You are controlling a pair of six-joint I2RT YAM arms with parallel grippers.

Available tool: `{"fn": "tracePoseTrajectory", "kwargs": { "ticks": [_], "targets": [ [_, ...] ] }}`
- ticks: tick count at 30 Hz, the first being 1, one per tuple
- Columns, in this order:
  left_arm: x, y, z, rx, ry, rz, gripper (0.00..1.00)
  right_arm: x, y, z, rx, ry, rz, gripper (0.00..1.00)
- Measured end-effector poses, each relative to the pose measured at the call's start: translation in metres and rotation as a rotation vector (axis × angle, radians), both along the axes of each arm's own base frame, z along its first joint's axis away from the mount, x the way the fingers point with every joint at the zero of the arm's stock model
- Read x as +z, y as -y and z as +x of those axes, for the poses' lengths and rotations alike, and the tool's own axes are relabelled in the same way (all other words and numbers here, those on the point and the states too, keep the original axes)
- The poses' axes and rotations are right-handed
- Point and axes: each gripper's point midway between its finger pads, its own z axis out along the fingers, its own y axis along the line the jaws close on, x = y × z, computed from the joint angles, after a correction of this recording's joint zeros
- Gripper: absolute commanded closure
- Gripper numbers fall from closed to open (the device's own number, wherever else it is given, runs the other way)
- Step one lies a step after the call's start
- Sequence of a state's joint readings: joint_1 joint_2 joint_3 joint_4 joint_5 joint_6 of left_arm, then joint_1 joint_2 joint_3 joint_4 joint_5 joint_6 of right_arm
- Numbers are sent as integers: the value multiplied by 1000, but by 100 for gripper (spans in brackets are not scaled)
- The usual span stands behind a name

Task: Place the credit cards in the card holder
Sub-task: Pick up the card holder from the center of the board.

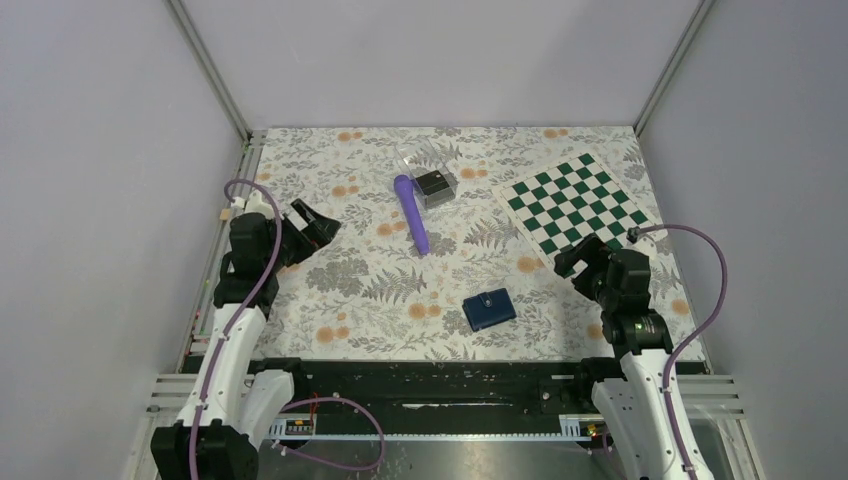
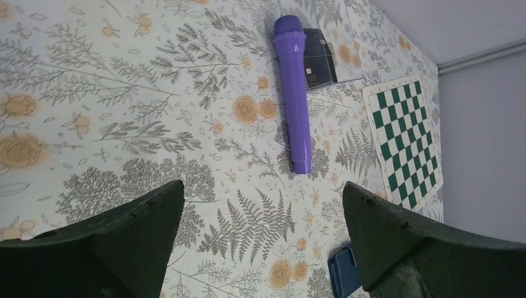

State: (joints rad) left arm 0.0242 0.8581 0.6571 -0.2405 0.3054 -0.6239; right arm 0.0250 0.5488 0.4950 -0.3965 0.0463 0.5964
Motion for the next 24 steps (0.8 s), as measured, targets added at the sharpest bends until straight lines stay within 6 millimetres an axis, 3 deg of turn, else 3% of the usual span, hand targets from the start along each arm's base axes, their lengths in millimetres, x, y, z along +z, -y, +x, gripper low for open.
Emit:
{"fn": "tracePoseTrajectory", "kwargs": {
  "ticks": [5,11,15,20,24],
  "targets": [
    [-9,-1,-10,6,-53,2,1,-10,-21,-7,79,-66,87,2],
    [-39,26,-21,-112,-178,-51,1,-37,-44,-27,173,-291,178,1],
    [-70,86,-55,-306,-302,-65,1,-40,-59,-39,234,-380,251,1],
    [-93,171,-106,-570,-430,-34,1,-45,-76,-56,282,-462,333,1],
    [-105,226,-123,-692,-504,4,7,-67,-92,-74,327,-594,361,7]
  ]
}}
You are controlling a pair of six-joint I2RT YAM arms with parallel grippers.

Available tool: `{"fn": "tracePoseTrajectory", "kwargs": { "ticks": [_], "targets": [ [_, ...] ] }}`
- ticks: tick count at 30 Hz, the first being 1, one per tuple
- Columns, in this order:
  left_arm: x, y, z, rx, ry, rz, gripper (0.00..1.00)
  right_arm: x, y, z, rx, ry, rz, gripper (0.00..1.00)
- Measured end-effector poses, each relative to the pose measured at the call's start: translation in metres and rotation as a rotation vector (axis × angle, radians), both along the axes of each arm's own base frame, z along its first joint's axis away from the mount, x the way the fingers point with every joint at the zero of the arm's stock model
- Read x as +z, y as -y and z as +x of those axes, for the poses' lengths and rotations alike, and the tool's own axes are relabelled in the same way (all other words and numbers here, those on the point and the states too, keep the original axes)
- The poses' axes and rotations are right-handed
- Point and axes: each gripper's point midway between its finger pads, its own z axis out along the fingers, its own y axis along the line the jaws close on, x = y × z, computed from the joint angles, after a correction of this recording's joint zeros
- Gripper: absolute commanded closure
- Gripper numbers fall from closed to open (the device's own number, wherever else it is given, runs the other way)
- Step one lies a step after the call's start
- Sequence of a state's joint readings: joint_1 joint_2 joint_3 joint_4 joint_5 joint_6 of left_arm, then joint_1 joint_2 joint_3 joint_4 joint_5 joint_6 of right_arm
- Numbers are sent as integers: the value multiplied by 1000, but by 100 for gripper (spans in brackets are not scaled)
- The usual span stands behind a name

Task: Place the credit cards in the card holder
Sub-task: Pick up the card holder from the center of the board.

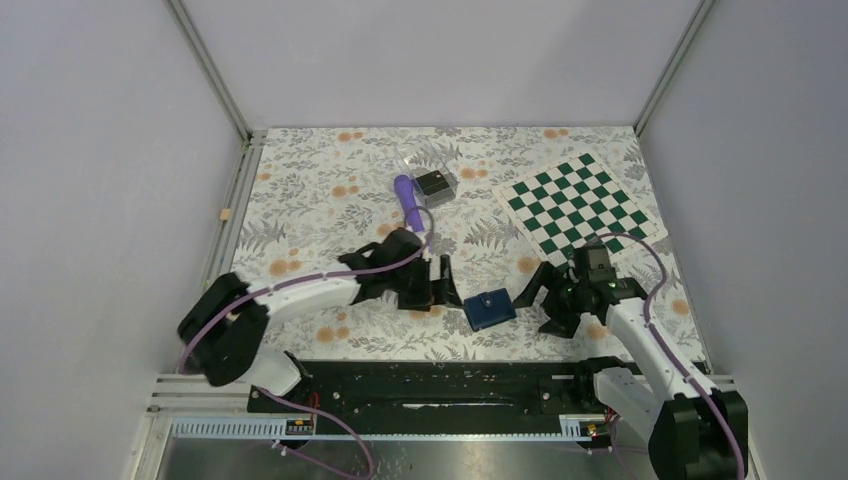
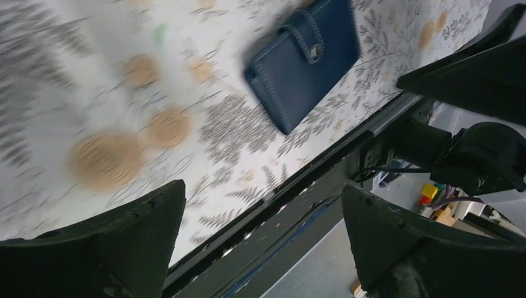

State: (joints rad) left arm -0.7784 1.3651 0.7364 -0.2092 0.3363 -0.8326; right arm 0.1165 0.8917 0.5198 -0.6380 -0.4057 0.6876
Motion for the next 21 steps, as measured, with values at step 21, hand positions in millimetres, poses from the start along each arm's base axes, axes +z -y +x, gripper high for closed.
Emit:
{"fn": "tracePoseTrajectory", "kwargs": {
  "ticks": [21],
  "targets": [
    [-45,103,48,-180,8,97,20,-44,-56,11,-42,-255,198,25]
  ]
}}
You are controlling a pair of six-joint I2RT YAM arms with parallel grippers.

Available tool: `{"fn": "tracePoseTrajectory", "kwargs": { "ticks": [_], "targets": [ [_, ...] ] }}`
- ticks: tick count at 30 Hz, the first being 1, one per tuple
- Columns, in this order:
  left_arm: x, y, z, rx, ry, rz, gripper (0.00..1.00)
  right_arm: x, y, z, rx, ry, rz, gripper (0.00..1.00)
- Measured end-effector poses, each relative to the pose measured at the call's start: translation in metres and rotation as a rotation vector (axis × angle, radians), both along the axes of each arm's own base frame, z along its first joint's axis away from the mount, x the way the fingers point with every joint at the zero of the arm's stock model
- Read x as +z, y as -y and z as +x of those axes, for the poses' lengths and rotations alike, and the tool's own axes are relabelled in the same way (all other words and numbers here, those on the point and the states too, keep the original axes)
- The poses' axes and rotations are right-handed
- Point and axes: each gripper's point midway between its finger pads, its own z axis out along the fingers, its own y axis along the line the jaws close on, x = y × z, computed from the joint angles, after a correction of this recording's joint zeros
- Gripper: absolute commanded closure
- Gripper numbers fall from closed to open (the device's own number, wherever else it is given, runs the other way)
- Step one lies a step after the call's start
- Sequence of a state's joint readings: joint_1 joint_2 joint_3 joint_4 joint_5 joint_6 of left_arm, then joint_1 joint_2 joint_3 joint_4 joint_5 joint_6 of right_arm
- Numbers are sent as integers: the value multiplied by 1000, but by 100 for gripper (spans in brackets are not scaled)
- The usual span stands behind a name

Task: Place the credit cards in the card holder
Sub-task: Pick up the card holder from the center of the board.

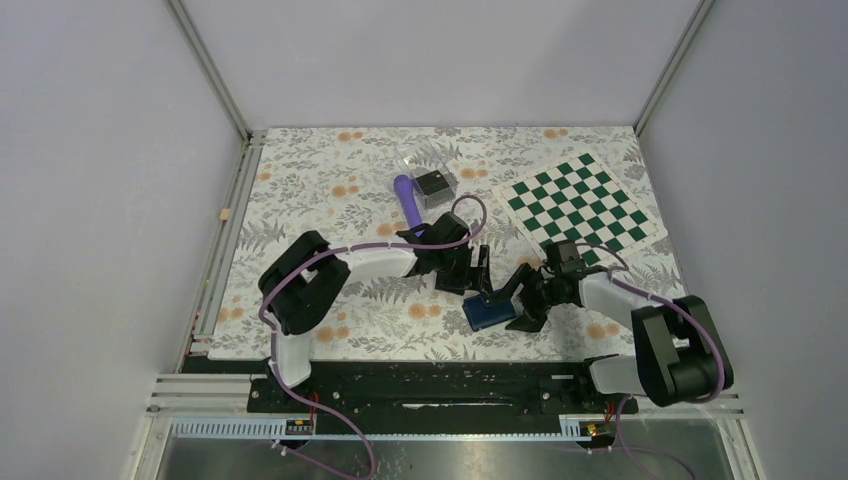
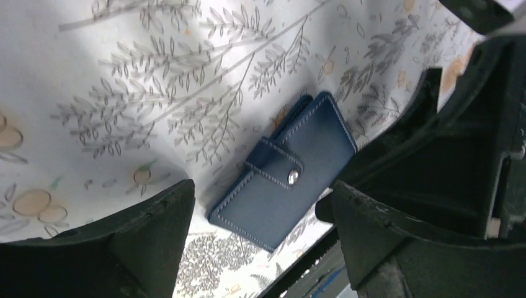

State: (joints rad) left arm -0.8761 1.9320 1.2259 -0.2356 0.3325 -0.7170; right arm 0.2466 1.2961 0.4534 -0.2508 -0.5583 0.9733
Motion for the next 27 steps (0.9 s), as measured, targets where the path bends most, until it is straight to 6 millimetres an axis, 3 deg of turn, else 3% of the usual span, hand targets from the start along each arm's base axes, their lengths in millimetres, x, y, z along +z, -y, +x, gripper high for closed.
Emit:
{"fn": "tracePoseTrajectory", "kwargs": {
  "ticks": [4,9,17,19,22,27],
  "targets": [
    [0,-10,-14,22,-23,-55,33,-3,-3,7,32,-25,-4,37],
    [-3,-25,-46,35,-85,-112,36,2,1,27,67,54,-62,43],
    [-2,-20,-49,69,-121,-160,45,1,2,34,113,102,-83,59],
    [-4,-19,-50,75,-134,-159,44,-2,2,33,117,93,-83,59],
    [-5,-20,-50,83,-142,-153,35,-4,3,31,129,87,-84,55],
    [-2,-33,-43,119,-75,-68,27,-3,10,23,163,86,-124,43]
  ]
}}
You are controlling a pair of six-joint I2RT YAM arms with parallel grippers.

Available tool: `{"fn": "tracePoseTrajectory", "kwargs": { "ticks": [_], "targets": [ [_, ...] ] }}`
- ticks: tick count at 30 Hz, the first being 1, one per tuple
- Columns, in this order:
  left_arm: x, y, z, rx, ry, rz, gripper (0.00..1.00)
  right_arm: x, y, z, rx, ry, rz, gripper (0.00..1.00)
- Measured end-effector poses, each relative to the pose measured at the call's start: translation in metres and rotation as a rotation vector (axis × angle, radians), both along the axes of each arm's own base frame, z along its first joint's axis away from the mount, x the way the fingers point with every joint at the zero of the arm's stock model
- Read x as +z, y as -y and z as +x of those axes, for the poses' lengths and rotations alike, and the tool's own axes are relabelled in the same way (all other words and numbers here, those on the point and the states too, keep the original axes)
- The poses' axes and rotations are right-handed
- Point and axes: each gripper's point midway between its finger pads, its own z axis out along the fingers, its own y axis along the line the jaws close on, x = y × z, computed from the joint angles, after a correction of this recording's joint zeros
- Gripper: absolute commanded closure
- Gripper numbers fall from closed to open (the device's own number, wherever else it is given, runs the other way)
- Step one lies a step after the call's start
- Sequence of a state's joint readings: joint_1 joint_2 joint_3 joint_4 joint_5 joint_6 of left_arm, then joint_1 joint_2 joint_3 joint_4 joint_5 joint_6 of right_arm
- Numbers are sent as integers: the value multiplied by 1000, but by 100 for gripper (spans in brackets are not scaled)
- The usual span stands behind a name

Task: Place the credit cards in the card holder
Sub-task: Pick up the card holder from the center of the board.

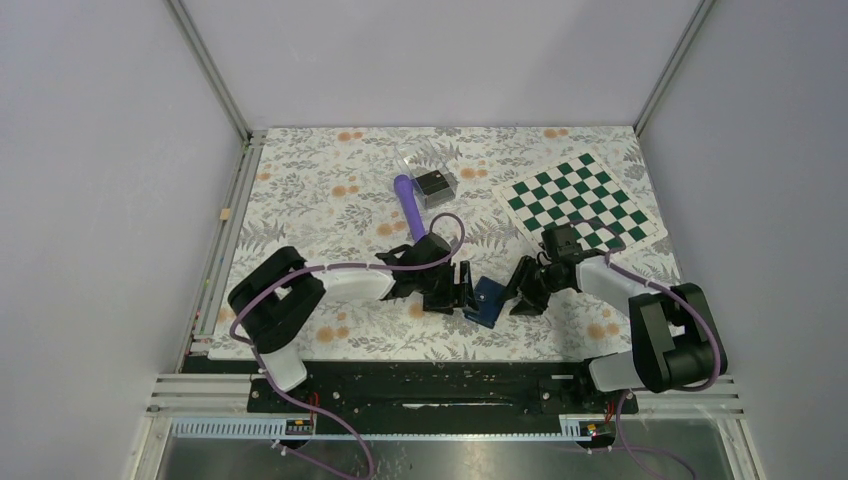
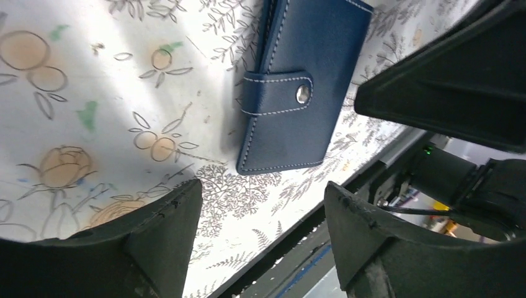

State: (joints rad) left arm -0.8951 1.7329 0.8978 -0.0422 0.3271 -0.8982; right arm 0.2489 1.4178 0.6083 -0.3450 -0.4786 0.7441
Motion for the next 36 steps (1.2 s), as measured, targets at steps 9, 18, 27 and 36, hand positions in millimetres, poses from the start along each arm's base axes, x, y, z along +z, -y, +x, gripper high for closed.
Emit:
{"fn": "tracePoseTrajectory", "kwargs": {
  "ticks": [9,18,27,36],
  "targets": [
    [0,22,23,-48,32,-15,36,-5,-8,-7,28,-70,47,46],
    [-4,24,20,-36,0,-119,67,-8,-19,-3,54,-79,124,74],
    [18,9,8,1,4,-145,56,44,-26,11,72,163,209,100],
    [61,14,7,-12,82,-244,31,88,-29,4,123,321,267,100]
  ]
}}
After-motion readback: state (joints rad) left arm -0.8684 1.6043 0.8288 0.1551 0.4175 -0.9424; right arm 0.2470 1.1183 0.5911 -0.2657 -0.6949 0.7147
